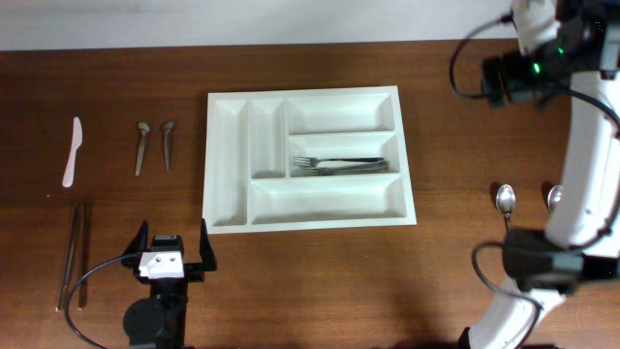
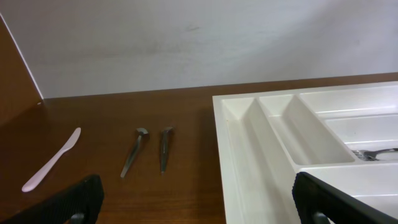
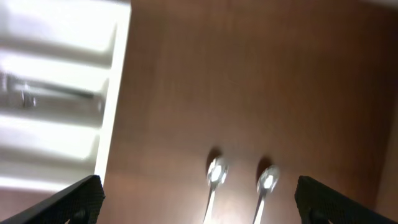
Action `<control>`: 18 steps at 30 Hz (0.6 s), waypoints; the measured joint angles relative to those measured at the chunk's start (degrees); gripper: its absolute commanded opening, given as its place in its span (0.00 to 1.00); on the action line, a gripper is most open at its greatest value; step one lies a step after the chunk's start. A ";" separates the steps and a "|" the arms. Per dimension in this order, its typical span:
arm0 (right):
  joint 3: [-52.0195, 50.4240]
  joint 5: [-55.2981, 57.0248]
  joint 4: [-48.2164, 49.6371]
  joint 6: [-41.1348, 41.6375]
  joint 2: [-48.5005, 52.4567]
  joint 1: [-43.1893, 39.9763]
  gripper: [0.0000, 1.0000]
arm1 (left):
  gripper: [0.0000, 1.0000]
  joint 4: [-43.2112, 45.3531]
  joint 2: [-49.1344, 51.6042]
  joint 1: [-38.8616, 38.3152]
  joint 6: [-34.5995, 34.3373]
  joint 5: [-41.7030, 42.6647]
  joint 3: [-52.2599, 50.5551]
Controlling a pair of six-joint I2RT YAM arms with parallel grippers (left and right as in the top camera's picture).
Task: Pack container
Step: 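Raise the right gripper and move it right over the silver spoons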
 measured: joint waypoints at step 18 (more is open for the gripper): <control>-35.93 -3.91 15.58 -3.96 -3.32 -4.02 0.99 | 0.99 0.00 0.00 0.00 0.00 0.00 0.00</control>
